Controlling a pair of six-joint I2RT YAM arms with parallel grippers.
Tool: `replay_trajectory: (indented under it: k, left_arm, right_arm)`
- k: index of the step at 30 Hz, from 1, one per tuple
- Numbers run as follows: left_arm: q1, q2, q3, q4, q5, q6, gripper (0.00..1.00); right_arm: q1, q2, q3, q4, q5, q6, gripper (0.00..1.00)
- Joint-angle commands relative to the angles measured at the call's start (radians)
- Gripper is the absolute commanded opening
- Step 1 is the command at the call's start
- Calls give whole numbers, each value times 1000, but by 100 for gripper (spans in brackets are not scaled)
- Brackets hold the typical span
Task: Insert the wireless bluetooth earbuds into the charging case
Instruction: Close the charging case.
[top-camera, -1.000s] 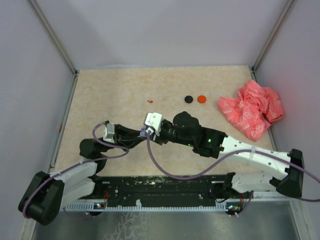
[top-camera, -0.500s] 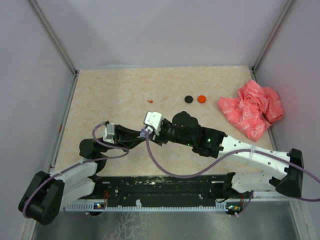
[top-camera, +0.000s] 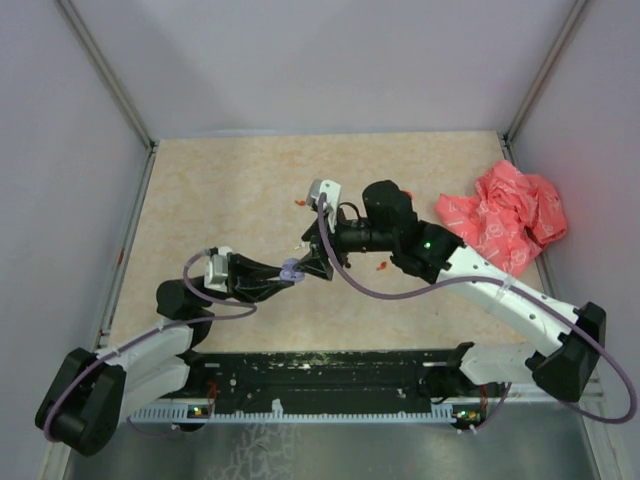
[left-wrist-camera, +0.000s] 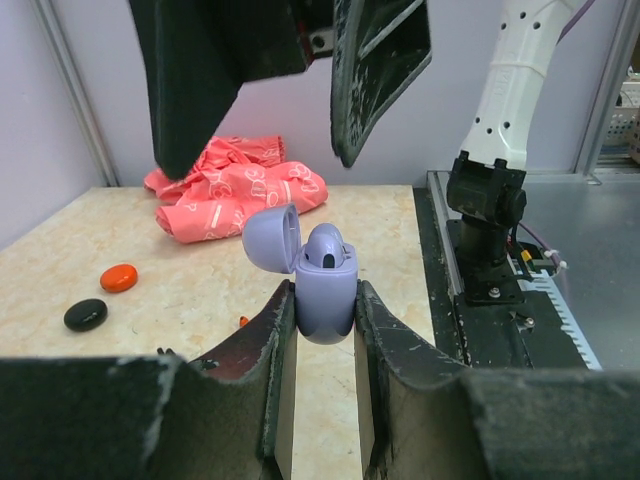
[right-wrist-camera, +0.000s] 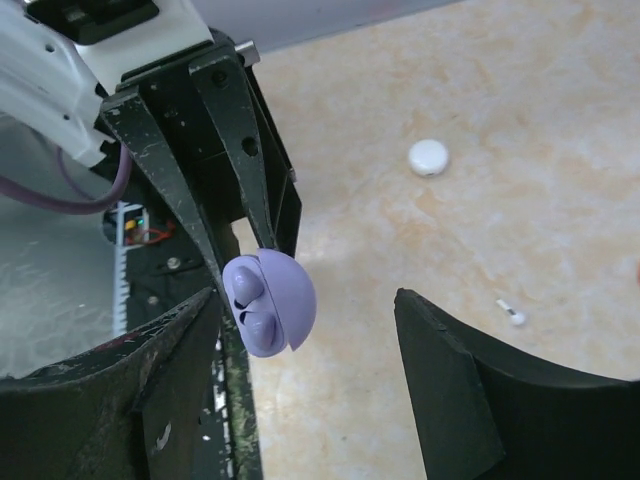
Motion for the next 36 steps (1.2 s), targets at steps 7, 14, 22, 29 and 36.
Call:
replay_trajectory:
  k: [7,14,22,29,36]
  left_arm:
    - [4,-21,12,21,23,10,0]
    - [4,-13,8,-14,-17,20,0]
    - [6,-15,10,-58,-46,31,0]
    - [6,-22,22,-134,-102,6,0]
    - [5,-66,90,-535,-241,-63,0]
  right_arm:
    - [-45,126,57,54,-316,141,72]
    - [-46,98,44,66,-382,135,69]
    - [-61,8,3,111,-458,119,67]
    - [-69,-42,-26,92,-151,109,67]
    - [-69,-122,-160,110,357,139,67]
